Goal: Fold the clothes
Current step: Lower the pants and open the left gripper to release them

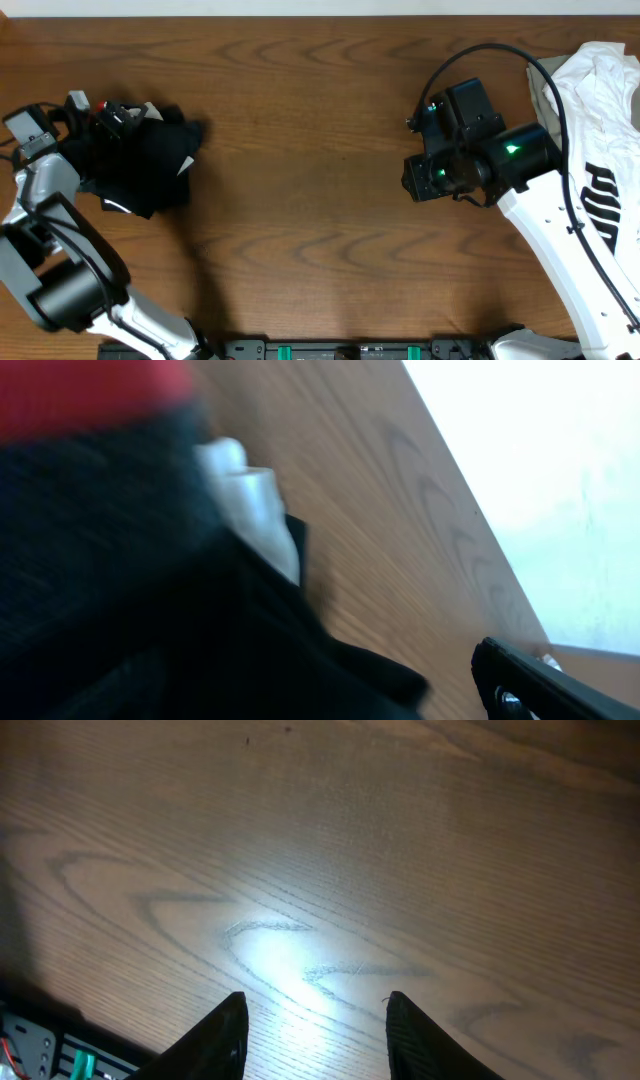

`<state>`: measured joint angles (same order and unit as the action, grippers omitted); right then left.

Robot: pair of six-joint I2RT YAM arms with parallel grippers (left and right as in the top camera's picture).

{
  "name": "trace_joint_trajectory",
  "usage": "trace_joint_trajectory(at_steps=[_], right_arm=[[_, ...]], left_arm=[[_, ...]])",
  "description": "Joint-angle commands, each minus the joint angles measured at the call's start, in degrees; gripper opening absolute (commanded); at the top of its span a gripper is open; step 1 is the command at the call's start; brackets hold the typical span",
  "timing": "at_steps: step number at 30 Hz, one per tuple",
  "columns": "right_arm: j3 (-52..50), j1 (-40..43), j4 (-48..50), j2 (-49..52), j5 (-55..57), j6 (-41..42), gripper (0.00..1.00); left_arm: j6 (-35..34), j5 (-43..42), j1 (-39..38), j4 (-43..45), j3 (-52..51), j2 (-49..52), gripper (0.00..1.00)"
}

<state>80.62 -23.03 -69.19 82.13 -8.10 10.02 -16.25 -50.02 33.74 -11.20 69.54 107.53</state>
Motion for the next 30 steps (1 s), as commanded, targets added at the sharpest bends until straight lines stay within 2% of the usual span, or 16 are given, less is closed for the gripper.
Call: trace_joint_trajectory(at_steps=[1,5,11,19,24,30], right_arm=[[0.2,0.9,0.0,0.4,-0.3,-0.2,0.43],[0.2,0.9,0.2,0.4,-0.3,-0.5,0.43],[0.2,0.9,0.2,0.4,-0.3,-0.9,0.43],[0.2,0.9,0.2,0.4,-0.3,-1.2,0.43],[0.2,0.9,0.1,0.4,-0.3,-1.2,0.43],[0.2,0.9,0.2,0.4,-0.3,-1.1,0.44]], left_arm=[[1.4,0.1,-2.5,-0.3,-0.3,-8.3,0.98],[1.4,0.7,-4.8,-2.2,-0.3,-13.4,0.98],[1.4,8.5,-6.7,-9.8,-1.5,-12.5,0.98],[1.5,9.0,-7.8,-10.4,-5.2,-7.9,0.98],[1.5,13.9,-7.7,-10.4,-6.8,-4.5,0.98],[1.7,13.5,-7.7,-10.2,-6.8,-4.0,0.98]])
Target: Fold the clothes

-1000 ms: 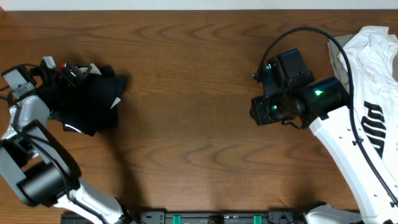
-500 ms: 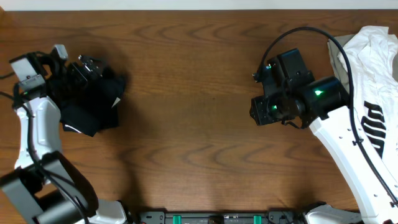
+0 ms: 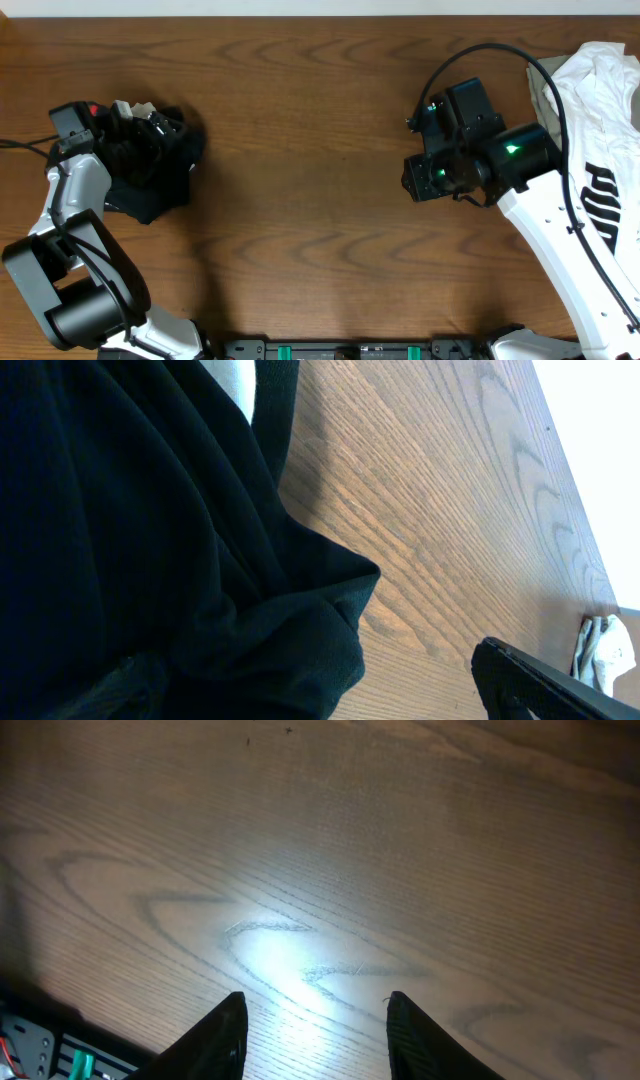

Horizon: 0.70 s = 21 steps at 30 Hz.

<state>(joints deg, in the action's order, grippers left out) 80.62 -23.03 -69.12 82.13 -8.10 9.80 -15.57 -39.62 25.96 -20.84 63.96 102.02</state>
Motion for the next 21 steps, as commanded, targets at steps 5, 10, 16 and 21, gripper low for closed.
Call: trace_joint_trajectory(at_steps=[5,10,16,21], right_arm=[[0.2,1.0,0.3,0.4,0.4,-0.8,0.46],[0.2,2.7,2.8,0.4,1.9,-0.2,0.65],[0.2,8.3,5.9,0.4,1.9,-0.3,0.83],[0.2,12.6,8.0,0.4,1.9,-4.7,0.99]], left_arm=[[5.4,-3.9,-0.8,-0.6,-1.2,-0.1,0.98],[10.9,3.8,-6.6,-2.5,-1.2,-6.4,0.98],[14.7,16.7,-18.8,-6.3,-1.2,-14.4,0.98],[14.7,26.5,-28.3,-8.5,-1.2,-17.1,0.98]])
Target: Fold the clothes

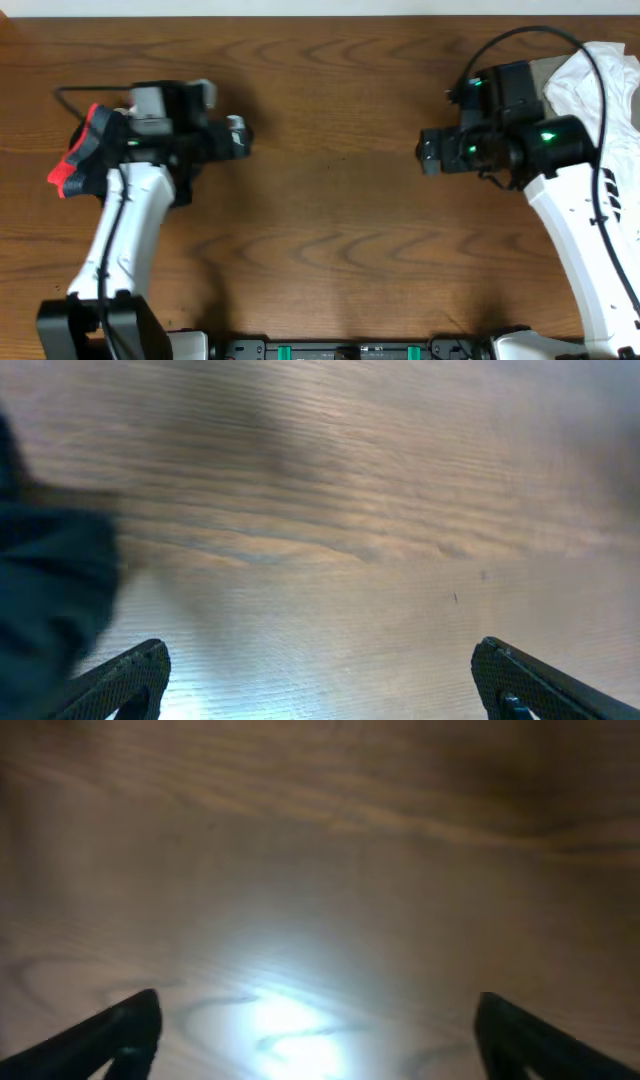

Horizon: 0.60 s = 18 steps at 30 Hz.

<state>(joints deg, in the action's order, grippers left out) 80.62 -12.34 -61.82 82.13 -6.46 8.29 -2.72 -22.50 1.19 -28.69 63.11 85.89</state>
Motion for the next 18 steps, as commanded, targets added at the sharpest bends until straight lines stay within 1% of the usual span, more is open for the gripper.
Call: trace_joint_trajectory(at_steps=[1,4,6,13,16,18], right_arm=[[0.2,2.3,1.2,0.4,0.3,-3.7,0.99],[0.2,3.2,3.8,0.4,1.0,-5.8,0.99],[0.2,3.9,4.7,0.4,2.9,-5.4,0.99],[0.1,5.7,1.0,-0.5,6.8,0.7,0.99],[-1.6,5.5,0.3,-3.5,8.4,3.0,0.99],[-4.5,5.5,1.6,-6.8,8.4,4.3,0.99]], left_arm=[[1.9,9.8,-4.4,-0.6,-0.4,-1.0,0.98],[1.9,10.1,-6.3,-0.6,-0.4,-0.9,0.98],[1.9,10.1,-6.4,-1.7,-0.4,-1.0,0.98],[3.0,10.2,-6.4,-8.9,-0.4,-4.8,0.98],[2.9,10.4,-6.4,-10.1,-1.0,-9.0,0.98],[1.5,12.3,-6.4,-10.0,-2.9,-12.7,0.98]])
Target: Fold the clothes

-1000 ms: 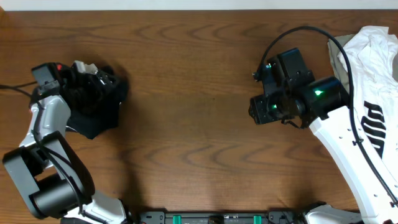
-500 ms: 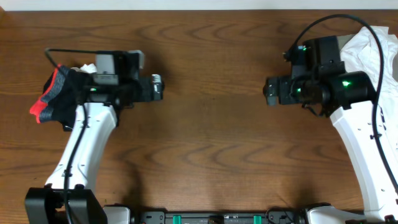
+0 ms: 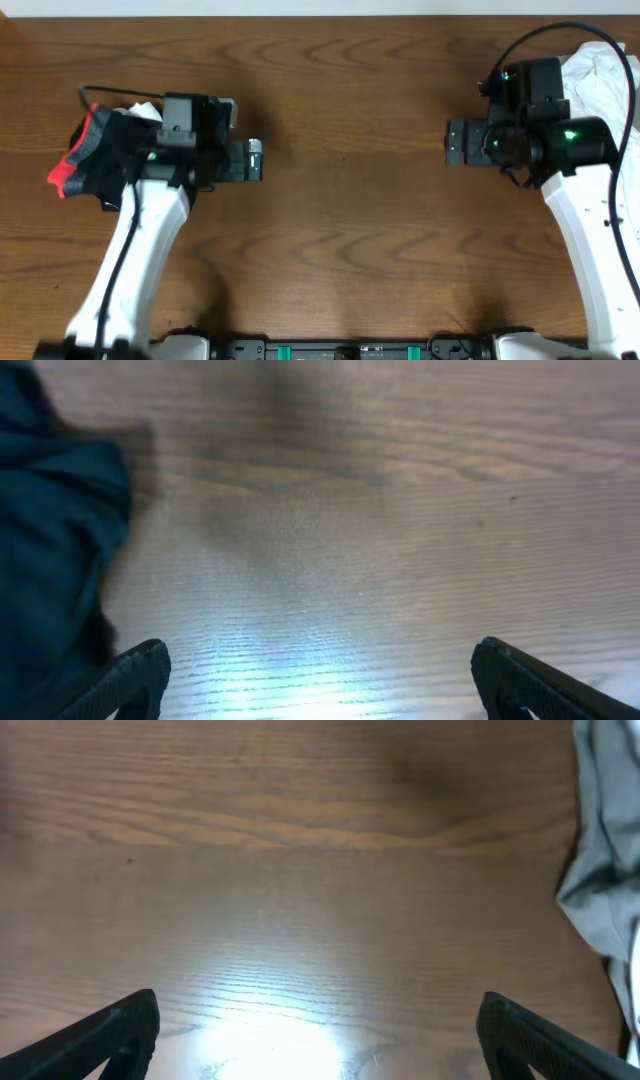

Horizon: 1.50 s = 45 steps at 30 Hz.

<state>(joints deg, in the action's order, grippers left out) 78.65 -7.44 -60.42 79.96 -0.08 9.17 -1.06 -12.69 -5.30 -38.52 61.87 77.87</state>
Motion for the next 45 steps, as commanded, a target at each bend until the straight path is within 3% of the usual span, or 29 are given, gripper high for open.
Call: trace_joint_trajectory(at_steps=[1,9,12,15,28,38,45], right_arm=[[-4.9,0.6,1.4,-7.0,2.0,4.0,0.99],[-30.3,-0.4,15.1,-34.1,3.4,4.1,0.99],[-36.2,-0.5,19.2,-41.6,2.7,4.1,0.99],[-39.5,-0.4,17.3,-46.8,2.5,4.1,0.99],[-41.0,-0.4,1.3,-48.9,2.4,4.1,0.99],[-41.0,0.4,-1.2,-50.2,2.4,4.1,0.99],[-41.4,4.0,-1.9,-58.0,1.6,2.6,0.99]], left_arm=[[-0.5,3.8,0.1,-0.2,-2.9,-6.8,0.98],[-8.1,5.9,0.1,6.9,-18.4,-25.4,0.98],[-8.1,5.9,0.1,9.5,-21.0,-28.3,0.98],[-8.0,5.9,0.1,8.9,-21.0,-28.8,0.98],[-8.0,5.9,0.1,8.8,-21.0,-26.4,0.98],[-8.0,5.9,0.1,8.8,-21.0,-26.1,0.98],[-8.0,5.9,0.1,8.8,-21.0,-26.1,0.98]])
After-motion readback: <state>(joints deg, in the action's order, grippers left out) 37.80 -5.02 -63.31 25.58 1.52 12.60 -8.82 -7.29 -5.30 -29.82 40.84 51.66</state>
